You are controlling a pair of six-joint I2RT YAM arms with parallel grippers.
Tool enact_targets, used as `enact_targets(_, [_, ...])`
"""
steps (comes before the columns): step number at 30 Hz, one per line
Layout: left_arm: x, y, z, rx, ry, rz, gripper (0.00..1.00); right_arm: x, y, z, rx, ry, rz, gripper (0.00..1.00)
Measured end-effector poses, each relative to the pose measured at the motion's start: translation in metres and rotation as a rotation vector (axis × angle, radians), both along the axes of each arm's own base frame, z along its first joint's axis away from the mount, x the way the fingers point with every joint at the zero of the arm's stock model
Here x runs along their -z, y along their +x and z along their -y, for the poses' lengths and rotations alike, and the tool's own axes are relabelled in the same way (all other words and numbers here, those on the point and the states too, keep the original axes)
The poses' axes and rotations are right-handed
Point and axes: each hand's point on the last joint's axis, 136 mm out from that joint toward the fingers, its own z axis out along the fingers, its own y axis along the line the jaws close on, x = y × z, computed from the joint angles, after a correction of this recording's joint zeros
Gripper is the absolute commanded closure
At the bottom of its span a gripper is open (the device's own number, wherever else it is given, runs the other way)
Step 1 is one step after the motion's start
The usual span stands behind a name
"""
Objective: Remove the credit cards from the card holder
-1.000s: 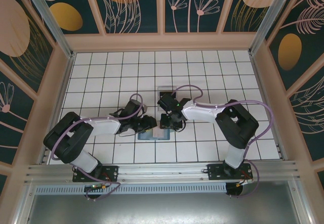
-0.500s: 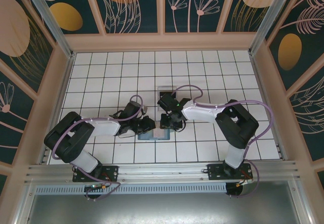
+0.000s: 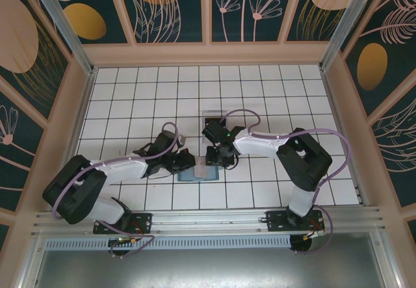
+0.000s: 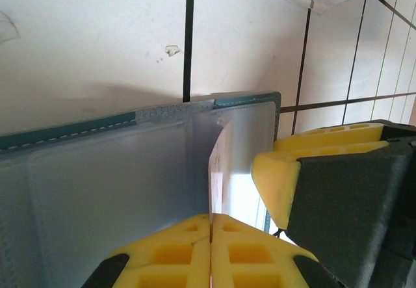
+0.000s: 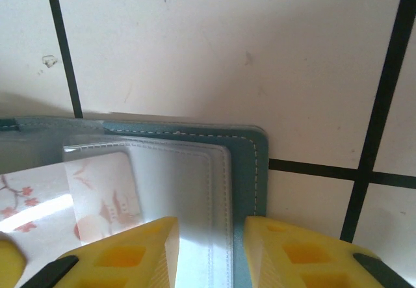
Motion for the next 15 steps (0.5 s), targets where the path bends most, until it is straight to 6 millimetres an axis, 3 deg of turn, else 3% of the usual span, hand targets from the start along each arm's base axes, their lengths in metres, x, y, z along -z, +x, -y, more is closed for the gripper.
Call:
enact_targets(7, [-0.007,-0.003,-0.011,0.019,0.066,0.029,0.94,-0.001,0.000,0.000,0.000,0.001,0.002,0.65])
enact_targets(15, [-0.033,0.009,-0.015,0.089,0.170,0.118,0.96,-0.004,0.001,0.006,0.007,-0.022,0.014,0.65])
